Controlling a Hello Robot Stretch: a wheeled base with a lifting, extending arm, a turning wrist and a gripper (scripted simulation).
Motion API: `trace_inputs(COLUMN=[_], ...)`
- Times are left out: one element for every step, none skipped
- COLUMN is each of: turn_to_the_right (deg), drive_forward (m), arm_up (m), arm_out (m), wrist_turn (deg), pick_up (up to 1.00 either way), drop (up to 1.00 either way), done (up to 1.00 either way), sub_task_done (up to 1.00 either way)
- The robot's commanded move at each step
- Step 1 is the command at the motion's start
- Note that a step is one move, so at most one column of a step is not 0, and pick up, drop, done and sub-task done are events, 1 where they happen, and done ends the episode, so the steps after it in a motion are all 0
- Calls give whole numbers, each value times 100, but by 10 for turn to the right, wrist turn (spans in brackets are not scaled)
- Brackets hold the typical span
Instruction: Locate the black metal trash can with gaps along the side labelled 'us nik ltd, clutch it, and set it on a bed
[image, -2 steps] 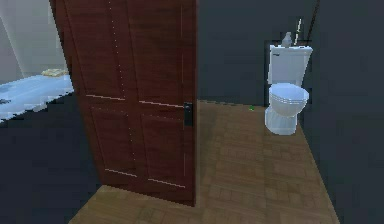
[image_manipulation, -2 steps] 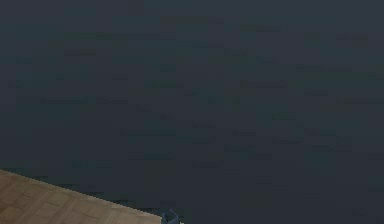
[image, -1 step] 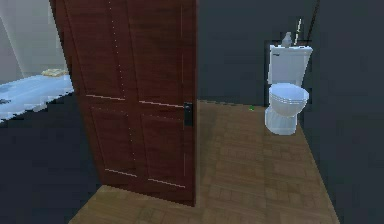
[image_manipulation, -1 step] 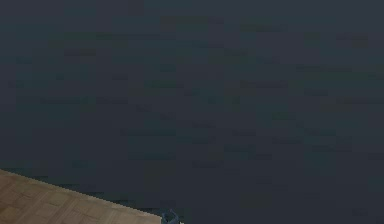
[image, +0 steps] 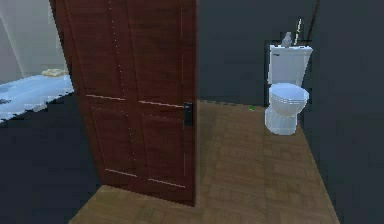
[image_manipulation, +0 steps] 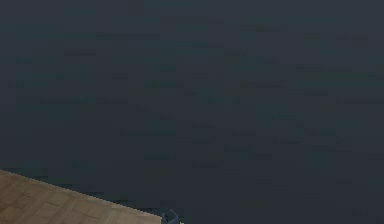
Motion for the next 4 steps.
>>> trace_inputs(turn_to_the_right=[0,0,0,0], drive_forward=[0,0,0,0], arm_up=[0,0,0,0], arm_out=[0,0,0,2], wrist_turn=[450,450,120,0], pick_up=[0,0,0,0], drop=[0,0,0,0], done=[0,0,0,0], sub_task_done=[0,0,0,0])
